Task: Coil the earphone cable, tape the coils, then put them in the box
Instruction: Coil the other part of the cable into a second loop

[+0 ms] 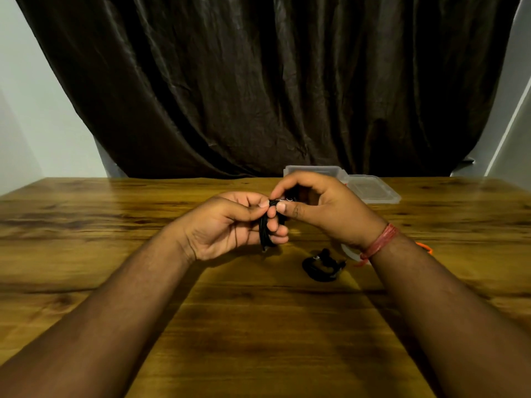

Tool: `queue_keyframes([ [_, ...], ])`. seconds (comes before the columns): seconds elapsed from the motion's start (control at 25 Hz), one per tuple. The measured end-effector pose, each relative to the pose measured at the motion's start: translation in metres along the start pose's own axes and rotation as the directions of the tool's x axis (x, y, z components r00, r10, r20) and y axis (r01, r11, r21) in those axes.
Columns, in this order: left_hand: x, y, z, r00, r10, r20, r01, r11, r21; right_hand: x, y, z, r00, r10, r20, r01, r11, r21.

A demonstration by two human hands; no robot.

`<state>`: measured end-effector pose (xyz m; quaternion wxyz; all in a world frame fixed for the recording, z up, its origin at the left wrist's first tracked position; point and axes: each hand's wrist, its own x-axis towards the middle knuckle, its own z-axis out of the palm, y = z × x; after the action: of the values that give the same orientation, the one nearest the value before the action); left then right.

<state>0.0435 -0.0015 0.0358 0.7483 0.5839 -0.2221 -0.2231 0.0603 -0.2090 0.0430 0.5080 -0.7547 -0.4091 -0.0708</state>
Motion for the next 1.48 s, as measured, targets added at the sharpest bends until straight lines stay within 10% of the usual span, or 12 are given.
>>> queue_keyframes([
  [0.6, 0.003, 0.004, 0.018, 0.978, -0.013, -0.210, 0.022, 0.999, 0.041, 0.002, 0.006, 0.006, 0.997, 0.043, -0.066, -0.046, 0.998, -0.047],
  [1.04, 0.004, 0.004, 0.017, 0.962, 0.061, -0.267, -0.037, 0.995, 0.092, 0.005, 0.002, 0.022, 0.975, 0.164, -0.151, -0.118, 0.954, 0.275],
  [1.48, 0.017, -0.010, 0.016, 0.881, 0.190, -0.433, -0.024, 0.932, 0.361, 0.006, 0.012, 0.025, 0.927, 0.230, -0.297, -0.211, 0.973, 0.096],
])
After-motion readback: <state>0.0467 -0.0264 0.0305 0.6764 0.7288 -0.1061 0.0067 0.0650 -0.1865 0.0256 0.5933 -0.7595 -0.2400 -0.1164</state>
